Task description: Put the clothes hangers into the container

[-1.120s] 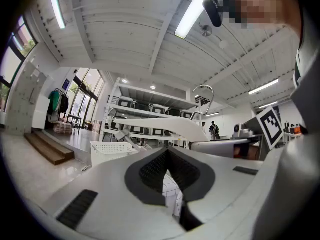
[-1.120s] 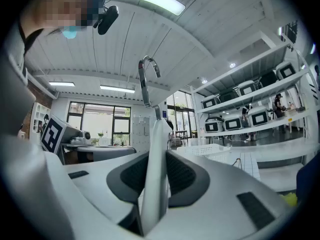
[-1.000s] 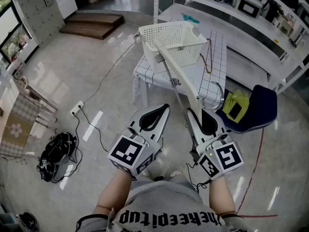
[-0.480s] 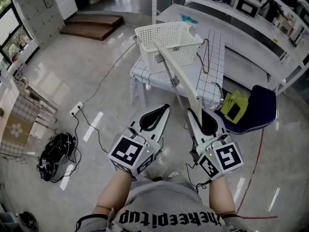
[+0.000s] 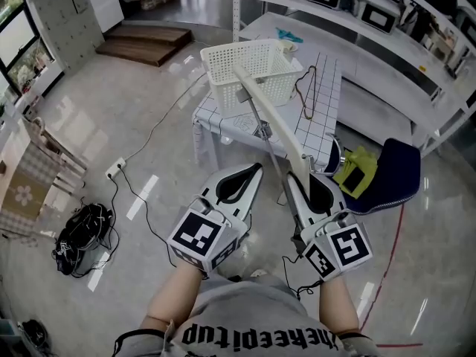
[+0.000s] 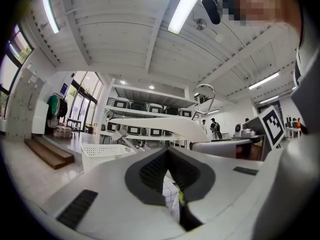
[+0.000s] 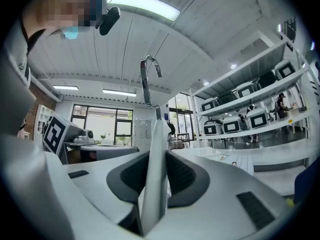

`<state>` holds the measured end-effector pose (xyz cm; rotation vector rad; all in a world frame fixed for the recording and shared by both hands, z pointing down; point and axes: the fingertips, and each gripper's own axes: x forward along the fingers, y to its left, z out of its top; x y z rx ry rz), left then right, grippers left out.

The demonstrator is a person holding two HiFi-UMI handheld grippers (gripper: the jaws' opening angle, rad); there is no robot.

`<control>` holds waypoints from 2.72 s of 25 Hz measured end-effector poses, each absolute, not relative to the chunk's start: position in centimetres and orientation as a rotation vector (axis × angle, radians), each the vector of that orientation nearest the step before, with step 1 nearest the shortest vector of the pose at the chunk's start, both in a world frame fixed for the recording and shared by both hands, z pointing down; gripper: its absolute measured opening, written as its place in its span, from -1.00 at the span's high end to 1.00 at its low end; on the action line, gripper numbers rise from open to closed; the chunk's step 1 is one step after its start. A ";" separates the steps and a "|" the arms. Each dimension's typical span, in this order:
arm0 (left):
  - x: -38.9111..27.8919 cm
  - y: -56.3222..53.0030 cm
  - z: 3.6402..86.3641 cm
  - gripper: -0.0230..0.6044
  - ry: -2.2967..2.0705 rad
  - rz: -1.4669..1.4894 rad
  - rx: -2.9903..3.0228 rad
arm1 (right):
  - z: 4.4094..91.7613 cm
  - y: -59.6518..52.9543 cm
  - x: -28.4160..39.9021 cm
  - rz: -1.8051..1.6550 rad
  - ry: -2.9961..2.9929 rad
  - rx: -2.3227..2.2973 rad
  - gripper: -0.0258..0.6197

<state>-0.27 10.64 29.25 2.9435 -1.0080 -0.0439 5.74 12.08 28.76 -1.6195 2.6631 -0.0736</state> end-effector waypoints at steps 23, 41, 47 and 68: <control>4.8 9.0 29.8 0.90 -1.100 -0.012 2.930 | 29.9 11.0 11.8 -0.077 2.682 -1.590 0.68; -0.2 -3.3 29.4 0.90 -1.106 -0.022 2.935 | 29.2 -1.4 7.6 -0.061 2.669 -1.598 0.68; -1.6 -7.1 29.6 0.90 -1.101 -0.018 2.931 | 29.2 -5.3 6.4 -0.068 2.671 -1.604 0.68; -6.2 -13.3 30.3 0.90 -1.093 -0.073 2.899 | 28.4 -12.1 4.5 -0.070 2.666 -1.664 0.68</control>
